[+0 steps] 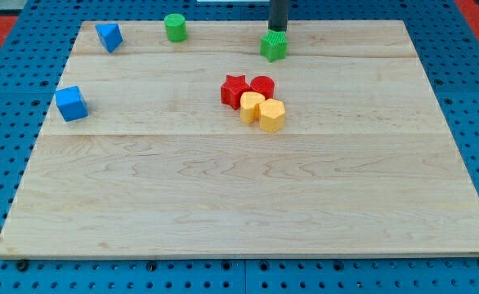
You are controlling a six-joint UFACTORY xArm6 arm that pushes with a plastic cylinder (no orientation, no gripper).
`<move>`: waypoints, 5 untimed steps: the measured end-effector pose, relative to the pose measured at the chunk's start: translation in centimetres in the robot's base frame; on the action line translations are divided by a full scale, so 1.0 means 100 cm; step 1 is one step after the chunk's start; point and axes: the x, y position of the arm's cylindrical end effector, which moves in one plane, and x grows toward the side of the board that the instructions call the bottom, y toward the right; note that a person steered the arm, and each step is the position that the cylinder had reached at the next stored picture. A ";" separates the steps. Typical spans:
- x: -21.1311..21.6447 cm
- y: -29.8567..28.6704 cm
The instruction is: Push the green circle to the left of the green star
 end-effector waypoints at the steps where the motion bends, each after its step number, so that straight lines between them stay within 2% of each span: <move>1: -0.006 0.001; 3: -0.010 -0.009; 5: -0.008 -0.169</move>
